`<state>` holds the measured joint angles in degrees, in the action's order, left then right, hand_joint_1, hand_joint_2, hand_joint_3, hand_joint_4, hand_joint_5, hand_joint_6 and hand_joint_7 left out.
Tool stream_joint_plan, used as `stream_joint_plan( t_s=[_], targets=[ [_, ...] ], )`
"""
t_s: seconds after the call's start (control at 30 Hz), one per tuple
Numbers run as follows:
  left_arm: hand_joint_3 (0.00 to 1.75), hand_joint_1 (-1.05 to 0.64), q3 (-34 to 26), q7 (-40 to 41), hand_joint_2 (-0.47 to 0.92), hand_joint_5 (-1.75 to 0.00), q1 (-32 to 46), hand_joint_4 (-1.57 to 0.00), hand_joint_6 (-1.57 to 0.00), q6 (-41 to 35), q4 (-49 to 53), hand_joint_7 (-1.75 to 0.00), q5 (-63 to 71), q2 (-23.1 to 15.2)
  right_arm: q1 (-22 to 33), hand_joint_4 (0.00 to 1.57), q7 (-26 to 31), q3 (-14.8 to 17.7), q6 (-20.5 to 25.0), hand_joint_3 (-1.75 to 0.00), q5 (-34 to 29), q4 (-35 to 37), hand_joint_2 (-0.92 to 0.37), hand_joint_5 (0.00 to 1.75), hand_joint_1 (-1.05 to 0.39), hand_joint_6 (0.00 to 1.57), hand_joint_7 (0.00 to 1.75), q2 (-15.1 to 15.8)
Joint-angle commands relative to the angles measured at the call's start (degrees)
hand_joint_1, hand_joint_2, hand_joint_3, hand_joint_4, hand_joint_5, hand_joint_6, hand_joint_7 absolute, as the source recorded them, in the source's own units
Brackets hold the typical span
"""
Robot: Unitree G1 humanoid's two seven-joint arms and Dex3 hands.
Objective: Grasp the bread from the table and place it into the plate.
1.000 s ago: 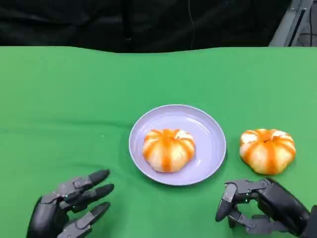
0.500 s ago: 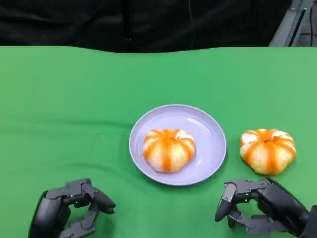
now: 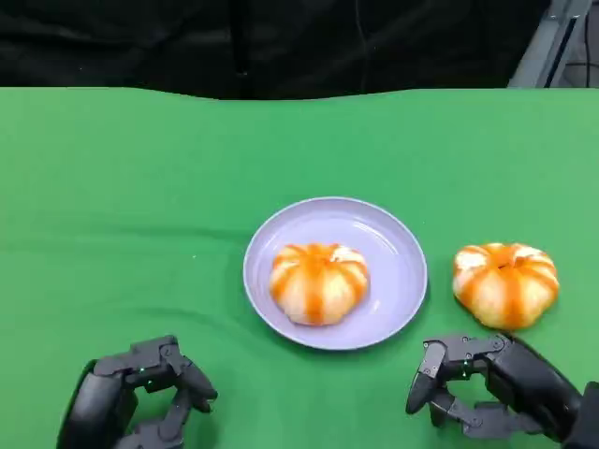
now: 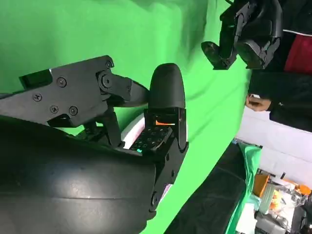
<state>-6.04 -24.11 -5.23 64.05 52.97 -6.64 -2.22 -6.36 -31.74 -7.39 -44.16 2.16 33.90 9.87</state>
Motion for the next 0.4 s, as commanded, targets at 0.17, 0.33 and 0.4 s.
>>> stream_joint_plan(
  t_s=[0.17,0.33,0.4],
  targets=[
    [1.10,0.05,0.44,0.19,0.54,-1.48,0.78,-0.81,-0.89,0.71,-0.51,-1.24,0.14,-1.59,0.36,0.72,0.60,0.39,-0.44,-0.64,0.31,-0.66,-0.83,1.61,-0.08,0.81,1.12,0.48],
    [1.10,0.06,0.91,-0.82,0.54,-1.46,0.73,-0.81,-0.90,0.79,-0.19,-1.22,-0.86,-1.36,0.41,0.71,0.83,0.24,-0.81,-0.64,0.01,-0.67,-0.83,1.61,-0.08,0.79,1.13,0.61],
    [1.06,0.06,1.18,-0.43,0.56,-1.44,1.01,-0.82,-0.91,0.90,-0.60,-1.19,-0.25,-1.51,0.39,0.71,0.83,0.19,-0.95,-0.64,0.00,-0.44,-0.83,1.61,-0.08,0.79,1.13,0.51]
  ],
)
